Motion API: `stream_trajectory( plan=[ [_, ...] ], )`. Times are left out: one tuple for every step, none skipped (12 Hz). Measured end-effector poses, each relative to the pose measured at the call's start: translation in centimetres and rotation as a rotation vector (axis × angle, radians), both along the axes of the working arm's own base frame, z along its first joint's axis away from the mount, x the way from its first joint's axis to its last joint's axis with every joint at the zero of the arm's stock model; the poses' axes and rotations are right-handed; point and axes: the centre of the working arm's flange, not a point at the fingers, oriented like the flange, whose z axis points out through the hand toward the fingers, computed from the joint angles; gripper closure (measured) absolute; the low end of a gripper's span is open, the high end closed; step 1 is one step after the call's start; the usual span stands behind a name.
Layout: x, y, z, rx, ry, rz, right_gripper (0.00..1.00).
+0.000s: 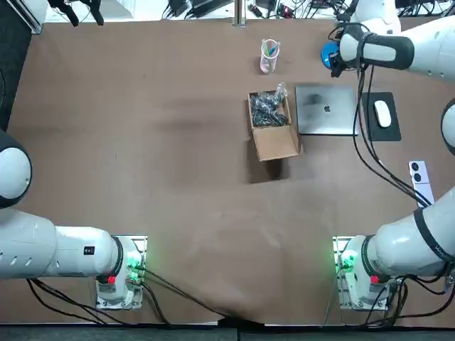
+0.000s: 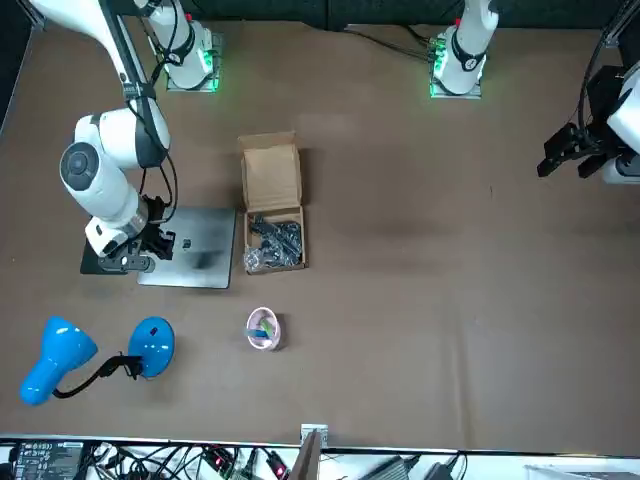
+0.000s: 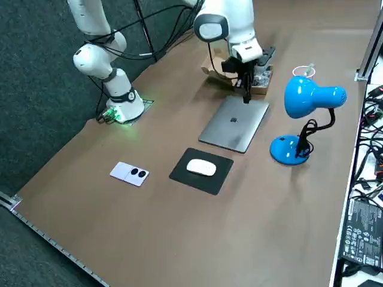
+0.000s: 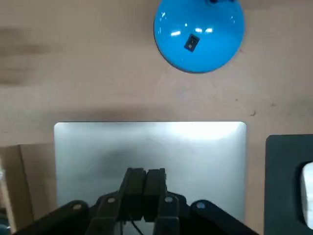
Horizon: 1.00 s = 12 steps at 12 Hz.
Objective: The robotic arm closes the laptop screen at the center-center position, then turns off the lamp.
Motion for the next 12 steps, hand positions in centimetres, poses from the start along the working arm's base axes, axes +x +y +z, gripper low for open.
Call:
stream_trajectory(
  plan=[
    [0.1, 0.2, 0.7, -0.002, -0.002, 0.002, 0.98],
    [0.2, 0.4, 1.2, -0.003, -0.007, 0.004, 0.98],
    [0.3, 0.6, 1.5, -0.002, -0.011, 0.006, 0.98],
    [0.5, 0.7, 1.8, -0.003, -0.011, 0.007, 0.98],
    [0.6, 0.8, 2.1, -0.006, -0.006, 0.008, 0.98],
    [0.8, 0.9, 2.6, -0.009, 0.000, 0.008, 0.98],
    [1.0, 1.2, 3.3, -0.010, 0.003, 0.008, 0.98],
    [1.2, 1.6, 3.8, -0.016, 0.002, 0.007, 0.98],
    [1.3, 2.1, 4.2, -0.032, -0.003, 0.005, 0.98],
    [1.3, 2.6, 4.5, -0.056, -0.011, -0.008, 0.98],
    [1.3, 3.2, 4.6, -0.082, -0.020, -0.024, 0.98],
    [1.3, 3.9, 4.8, -0.108, -0.032, -0.037, 0.98]
  ],
)
